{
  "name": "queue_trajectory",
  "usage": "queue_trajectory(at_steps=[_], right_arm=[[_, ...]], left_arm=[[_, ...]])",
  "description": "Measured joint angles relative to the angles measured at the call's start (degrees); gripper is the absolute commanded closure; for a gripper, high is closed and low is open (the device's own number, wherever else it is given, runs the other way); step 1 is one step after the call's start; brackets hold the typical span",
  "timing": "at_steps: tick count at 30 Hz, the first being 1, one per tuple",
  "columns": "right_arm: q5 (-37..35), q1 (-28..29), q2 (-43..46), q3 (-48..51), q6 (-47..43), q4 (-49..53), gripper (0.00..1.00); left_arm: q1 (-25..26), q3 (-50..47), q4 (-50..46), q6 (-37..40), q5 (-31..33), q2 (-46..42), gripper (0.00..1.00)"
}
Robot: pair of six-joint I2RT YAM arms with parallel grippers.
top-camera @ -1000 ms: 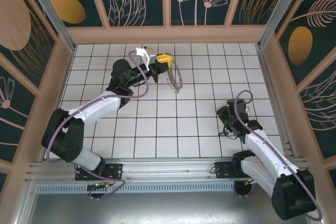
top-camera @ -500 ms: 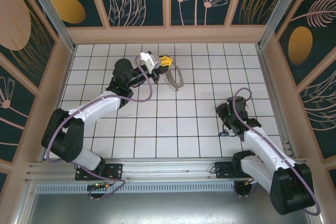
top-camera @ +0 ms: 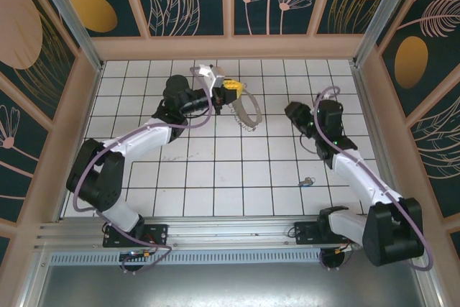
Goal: Put the keys on the keyring
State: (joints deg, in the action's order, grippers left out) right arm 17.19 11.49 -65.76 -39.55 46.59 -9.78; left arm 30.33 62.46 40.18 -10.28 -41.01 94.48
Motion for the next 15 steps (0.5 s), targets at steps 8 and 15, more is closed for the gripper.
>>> queue_trajectory(at_steps=[8, 15], right_arm=[[16.8, -2.3, -4.2, -3.9, -1.7, -18.8, 0.68], [28.0, -2.5, -6.8, -3.9, -0.2, -33.6, 0.69]], left_arm=[[0.0, 3.4, -2.3, -11.1, -6.6, 3.2, 1.00], [0.0, 3.4, -1.0, -17.6, -12.2, 3.3, 1.00]])
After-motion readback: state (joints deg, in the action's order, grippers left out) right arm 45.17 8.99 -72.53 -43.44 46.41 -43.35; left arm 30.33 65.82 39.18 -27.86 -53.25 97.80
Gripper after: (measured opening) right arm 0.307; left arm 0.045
